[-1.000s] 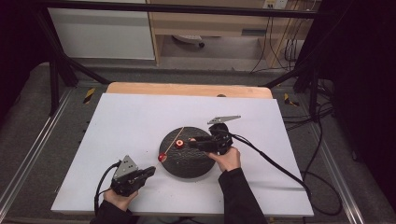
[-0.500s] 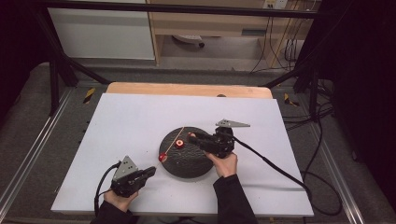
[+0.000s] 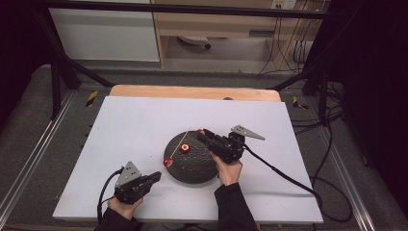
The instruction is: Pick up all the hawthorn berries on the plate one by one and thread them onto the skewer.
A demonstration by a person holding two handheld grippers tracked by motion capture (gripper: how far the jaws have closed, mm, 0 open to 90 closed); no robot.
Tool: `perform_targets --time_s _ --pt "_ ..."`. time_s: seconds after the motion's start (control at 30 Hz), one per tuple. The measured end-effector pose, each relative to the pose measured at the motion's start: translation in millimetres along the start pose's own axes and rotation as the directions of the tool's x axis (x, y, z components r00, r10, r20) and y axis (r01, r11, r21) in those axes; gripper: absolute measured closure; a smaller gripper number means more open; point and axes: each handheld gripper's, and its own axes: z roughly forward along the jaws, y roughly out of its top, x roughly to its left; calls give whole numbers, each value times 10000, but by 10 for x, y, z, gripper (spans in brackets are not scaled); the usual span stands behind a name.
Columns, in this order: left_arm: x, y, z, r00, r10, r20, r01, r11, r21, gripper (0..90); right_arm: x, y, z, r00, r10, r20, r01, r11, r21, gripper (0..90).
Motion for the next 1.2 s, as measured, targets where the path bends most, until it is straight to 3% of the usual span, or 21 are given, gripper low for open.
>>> perform_targets --time_s 0.17,0.4,0.63,0.87,1.2 --pt "-25 0 1 10000 -54 78 54 10000 -58 879 1 -8 20 9999 141 19 -139 9966 -807 604" --pt "-65 -4 10 9996 -199 207 202 9997 -144 879 -12 -26 69 9988 485 12 -474 9817 -1844 604" --pt "-107 -5 30 9990 -302 323 307 9994 -158 879 -51 -58 125 9981 614 2 -596 9703 -2343 604" --pt "-147 -6 61 9978 -503 427 513 9985 -213 880 -82 -123 192 9962 850 -181 -865 9511 -2966 604" --pt "-166 -7 78 9981 -423 440 432 9989 -197 880 -100 -175 234 9909 1251 -502 -1347 9369 -3226 605"
